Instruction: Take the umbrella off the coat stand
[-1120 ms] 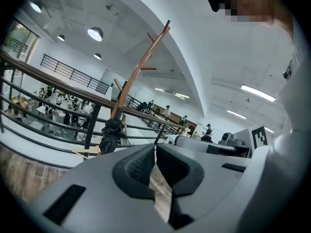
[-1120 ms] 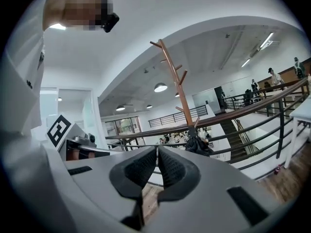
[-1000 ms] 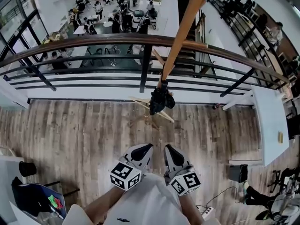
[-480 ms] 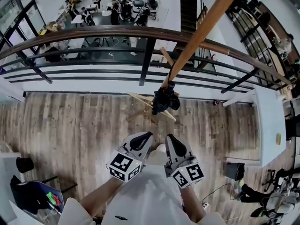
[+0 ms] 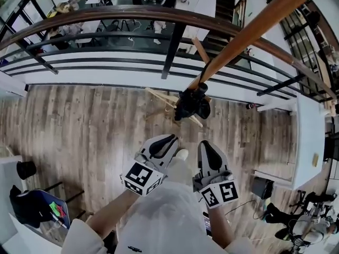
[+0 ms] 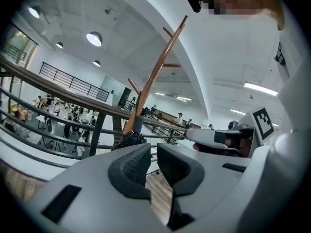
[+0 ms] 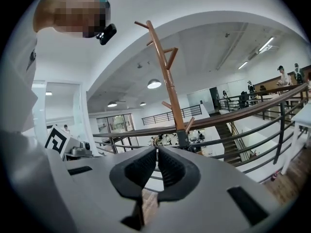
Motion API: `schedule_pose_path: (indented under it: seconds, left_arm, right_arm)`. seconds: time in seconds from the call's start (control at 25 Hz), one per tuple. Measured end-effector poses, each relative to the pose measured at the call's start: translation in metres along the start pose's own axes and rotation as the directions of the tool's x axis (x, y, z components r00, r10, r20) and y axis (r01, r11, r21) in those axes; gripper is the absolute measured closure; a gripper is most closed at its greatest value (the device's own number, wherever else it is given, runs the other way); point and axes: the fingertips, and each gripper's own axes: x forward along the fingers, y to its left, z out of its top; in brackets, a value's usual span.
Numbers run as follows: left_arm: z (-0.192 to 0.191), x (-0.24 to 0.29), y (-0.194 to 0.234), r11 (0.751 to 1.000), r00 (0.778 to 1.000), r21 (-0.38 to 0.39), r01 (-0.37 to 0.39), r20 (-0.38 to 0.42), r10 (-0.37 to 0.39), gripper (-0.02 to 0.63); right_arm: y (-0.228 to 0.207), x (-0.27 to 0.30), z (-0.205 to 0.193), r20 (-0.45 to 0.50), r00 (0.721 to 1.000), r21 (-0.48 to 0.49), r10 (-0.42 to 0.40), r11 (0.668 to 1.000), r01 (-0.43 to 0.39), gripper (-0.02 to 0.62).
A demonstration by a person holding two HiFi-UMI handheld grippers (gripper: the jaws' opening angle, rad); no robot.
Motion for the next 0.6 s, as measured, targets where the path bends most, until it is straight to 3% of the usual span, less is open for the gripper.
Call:
schedule_pose_path:
  seconds: [0.28,0.6]
  left_arm:
    - [-0.012,0.041,0.025,1.000,1.000,0.001,-0.009,-0.009,0.009,0.537]
    - [-0.037,0.076,0.058,0.996,0.996,0.049,-0.077,-0.047,0.080,0.405]
  right_arm:
    - [-0.033,0.025,-0.013,-0.017,1.000,0.006,-0.021,1.000,0.021,0.558]
    - [-0.056,0.056,-0.027,-0.042,0.999,0.009,-0.005,1.000,0.005,0.558]
